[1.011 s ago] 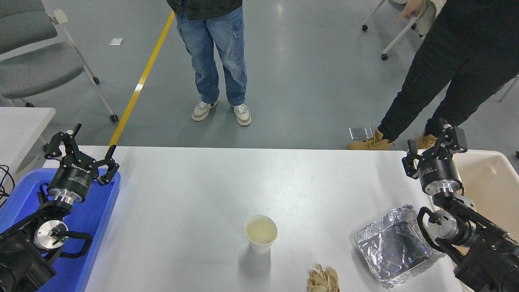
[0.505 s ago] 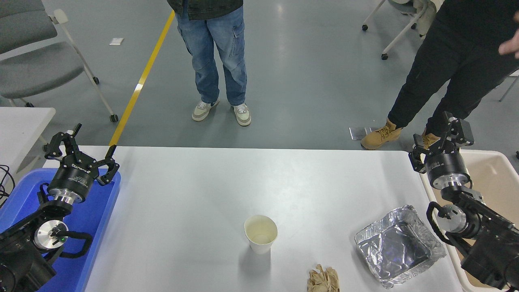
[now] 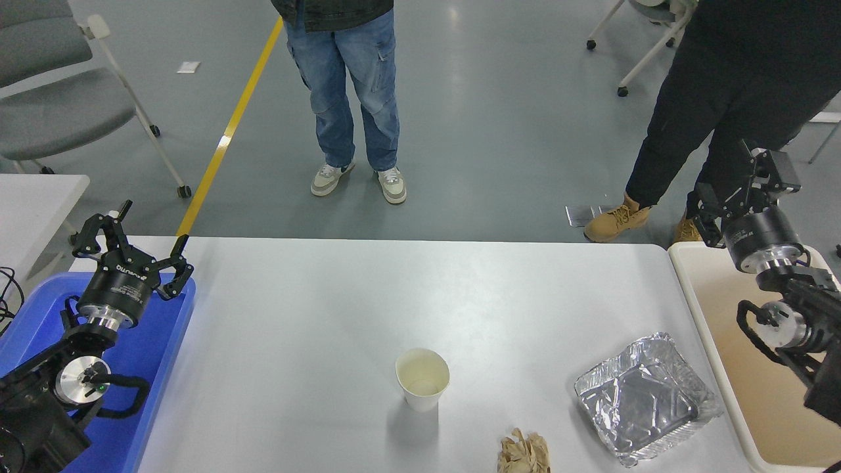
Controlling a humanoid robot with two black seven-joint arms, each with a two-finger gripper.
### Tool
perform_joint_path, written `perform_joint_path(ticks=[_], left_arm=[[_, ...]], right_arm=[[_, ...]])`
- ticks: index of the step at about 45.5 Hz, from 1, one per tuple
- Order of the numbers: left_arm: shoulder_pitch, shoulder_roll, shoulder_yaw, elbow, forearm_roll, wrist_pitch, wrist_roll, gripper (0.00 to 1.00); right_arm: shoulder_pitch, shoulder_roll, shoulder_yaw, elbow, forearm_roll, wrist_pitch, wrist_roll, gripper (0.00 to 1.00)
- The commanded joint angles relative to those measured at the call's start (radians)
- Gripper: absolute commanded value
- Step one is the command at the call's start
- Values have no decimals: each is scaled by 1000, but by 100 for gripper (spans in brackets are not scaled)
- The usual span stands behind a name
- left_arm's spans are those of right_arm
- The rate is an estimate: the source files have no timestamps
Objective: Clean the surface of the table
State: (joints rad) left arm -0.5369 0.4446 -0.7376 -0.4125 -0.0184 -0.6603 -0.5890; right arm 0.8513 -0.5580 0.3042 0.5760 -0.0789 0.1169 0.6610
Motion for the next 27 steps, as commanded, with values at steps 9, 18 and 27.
perform_joint_path(ticks=[9, 18, 27], left_arm=[[0, 0, 0, 0, 0, 1, 0, 100], [0, 0, 0, 1, 0, -1, 0, 100], [0, -1, 0, 1, 0, -1, 0, 100]], right_arm=[[319, -115, -505, 2, 16, 110, -176, 98], [534, -137, -769, 1, -67, 305, -199, 98], [683, -148, -795, -5, -320, 452, -196, 98]])
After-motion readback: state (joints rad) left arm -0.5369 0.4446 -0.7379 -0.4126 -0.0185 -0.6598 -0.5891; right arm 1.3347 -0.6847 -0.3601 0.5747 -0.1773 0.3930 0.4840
